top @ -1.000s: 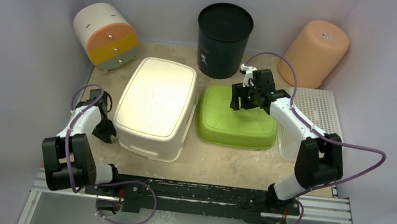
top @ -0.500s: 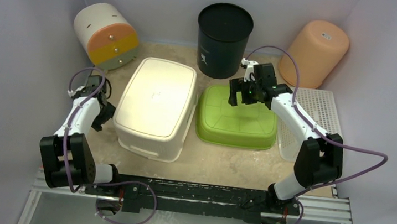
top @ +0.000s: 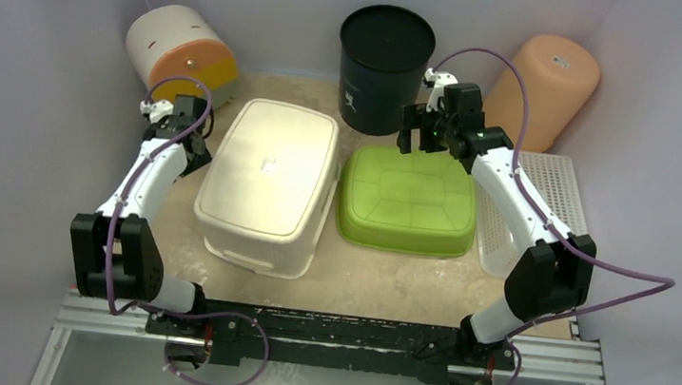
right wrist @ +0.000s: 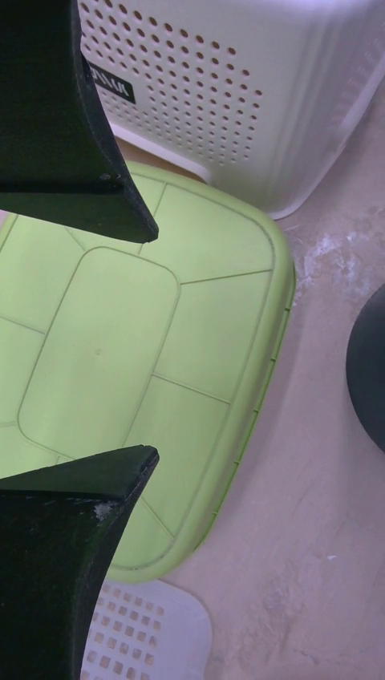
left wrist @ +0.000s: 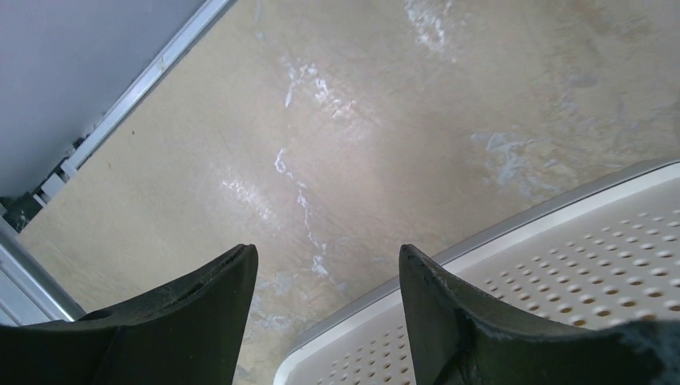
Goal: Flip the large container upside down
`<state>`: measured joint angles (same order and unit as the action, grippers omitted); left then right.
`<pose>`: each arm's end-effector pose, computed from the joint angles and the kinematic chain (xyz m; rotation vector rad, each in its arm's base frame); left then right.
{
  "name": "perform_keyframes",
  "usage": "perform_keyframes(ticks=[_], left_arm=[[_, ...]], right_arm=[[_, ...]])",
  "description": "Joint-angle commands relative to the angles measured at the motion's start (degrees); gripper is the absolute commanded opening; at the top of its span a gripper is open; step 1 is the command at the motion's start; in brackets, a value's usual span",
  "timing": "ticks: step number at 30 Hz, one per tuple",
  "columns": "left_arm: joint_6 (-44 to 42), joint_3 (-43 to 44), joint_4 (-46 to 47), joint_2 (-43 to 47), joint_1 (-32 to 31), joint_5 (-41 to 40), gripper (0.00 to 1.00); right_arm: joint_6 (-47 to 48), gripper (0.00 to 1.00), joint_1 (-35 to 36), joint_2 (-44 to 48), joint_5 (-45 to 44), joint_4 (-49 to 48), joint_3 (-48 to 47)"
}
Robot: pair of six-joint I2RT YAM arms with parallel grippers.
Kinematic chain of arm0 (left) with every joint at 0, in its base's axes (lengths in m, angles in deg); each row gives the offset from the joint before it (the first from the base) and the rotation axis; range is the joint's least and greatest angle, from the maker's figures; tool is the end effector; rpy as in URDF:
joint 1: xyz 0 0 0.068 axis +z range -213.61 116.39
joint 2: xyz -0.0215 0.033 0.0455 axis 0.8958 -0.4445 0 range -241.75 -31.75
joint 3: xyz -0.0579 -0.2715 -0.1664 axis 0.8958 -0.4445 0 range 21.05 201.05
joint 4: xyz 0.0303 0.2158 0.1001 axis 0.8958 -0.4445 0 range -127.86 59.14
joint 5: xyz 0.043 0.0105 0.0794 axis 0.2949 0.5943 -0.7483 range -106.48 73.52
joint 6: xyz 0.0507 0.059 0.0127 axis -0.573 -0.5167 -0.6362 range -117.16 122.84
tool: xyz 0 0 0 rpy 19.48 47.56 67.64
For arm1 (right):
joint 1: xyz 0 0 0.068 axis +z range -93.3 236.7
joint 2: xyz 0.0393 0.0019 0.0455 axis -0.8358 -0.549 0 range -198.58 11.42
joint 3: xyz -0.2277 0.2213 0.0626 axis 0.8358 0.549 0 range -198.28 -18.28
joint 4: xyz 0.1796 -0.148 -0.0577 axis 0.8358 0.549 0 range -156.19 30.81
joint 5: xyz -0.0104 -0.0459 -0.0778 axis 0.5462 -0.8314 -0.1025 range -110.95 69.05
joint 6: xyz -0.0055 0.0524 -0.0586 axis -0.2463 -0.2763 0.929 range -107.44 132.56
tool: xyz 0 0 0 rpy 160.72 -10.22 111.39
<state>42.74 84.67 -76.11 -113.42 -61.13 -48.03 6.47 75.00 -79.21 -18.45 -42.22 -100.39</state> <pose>0.2610 0.0467 0.2971 -1.0562 2.2623 0.4769 0.3512 0.1193 0.3801 -0.2545 2.1366 0.2954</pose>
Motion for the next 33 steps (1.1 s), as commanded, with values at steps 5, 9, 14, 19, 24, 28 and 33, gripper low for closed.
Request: perform_keyframes(ticks=[5,9,14,19,24,28,33], left_arm=[[-7.4,5.69,1.13,0.52,-1.35,-1.24,0.67],[-8.59,6.25,0.75,0.46,-2.4,-1.94,0.68],[-9.62,6.73,0.42,0.37,-4.48,-2.72,0.68],[-9.84,7.03,-0.01,0.77,-4.88,-2.64,0.69],[-9.66,7.33,0.07,0.62,-6.7,-3.27,0.69],[-9.56,7.93,-0.46,-0.17,-7.75,-3.78,0.7],[-9.48,8.86,-0.67,-1.3,-8.75,-4.2,0.7]], right_arm=[[-4.6,1.0,-0.24,-0.34,-1.8,-1.16,-3.06],[-5.43,1.0,-0.29,-0.25,-3.94,-2.22,-3.14],[-5.42,1.0,-0.28,0.1,-5.64,-3.72,-2.73],[-5.31,1.0,-0.27,0.31,-6.9,-3.97,-2.73],[-5.12,1.0,-0.29,0.72,-7.51,-3.72,-1.84],[-4.75,1.0,-0.29,0.7,-7.83,-3.61,-1.84],[-4.7,1.0,-0.24,1.08,-8.48,-4.02,-1.31]])
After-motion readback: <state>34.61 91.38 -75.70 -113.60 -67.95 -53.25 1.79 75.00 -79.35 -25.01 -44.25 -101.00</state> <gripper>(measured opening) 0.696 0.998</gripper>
